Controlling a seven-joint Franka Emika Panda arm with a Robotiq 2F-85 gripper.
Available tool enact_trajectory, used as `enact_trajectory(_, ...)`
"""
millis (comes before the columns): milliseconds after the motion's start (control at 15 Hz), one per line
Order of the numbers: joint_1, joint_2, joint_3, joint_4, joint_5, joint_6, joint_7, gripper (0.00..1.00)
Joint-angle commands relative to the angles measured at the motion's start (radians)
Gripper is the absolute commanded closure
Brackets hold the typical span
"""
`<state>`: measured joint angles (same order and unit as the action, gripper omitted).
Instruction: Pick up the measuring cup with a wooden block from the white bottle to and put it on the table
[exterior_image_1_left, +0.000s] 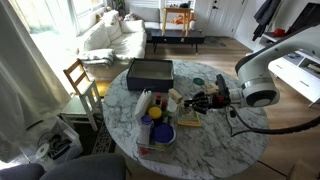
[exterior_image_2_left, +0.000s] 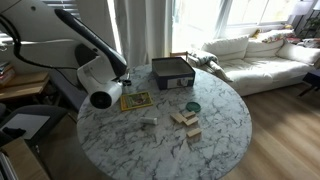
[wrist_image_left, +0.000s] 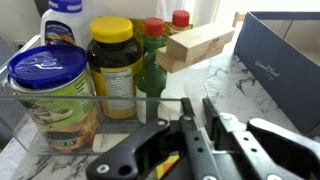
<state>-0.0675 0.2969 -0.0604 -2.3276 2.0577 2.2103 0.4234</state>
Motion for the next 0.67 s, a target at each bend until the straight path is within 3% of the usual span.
enact_trajectory(0,-0.031,-0.050,-0.021,-0.045,-0.016,-0.076,-0.009,0.96)
enact_trajectory(600,-0.059,-0.082,-0.056,-0.065,-0.073,-0.163,0.001,0.96)
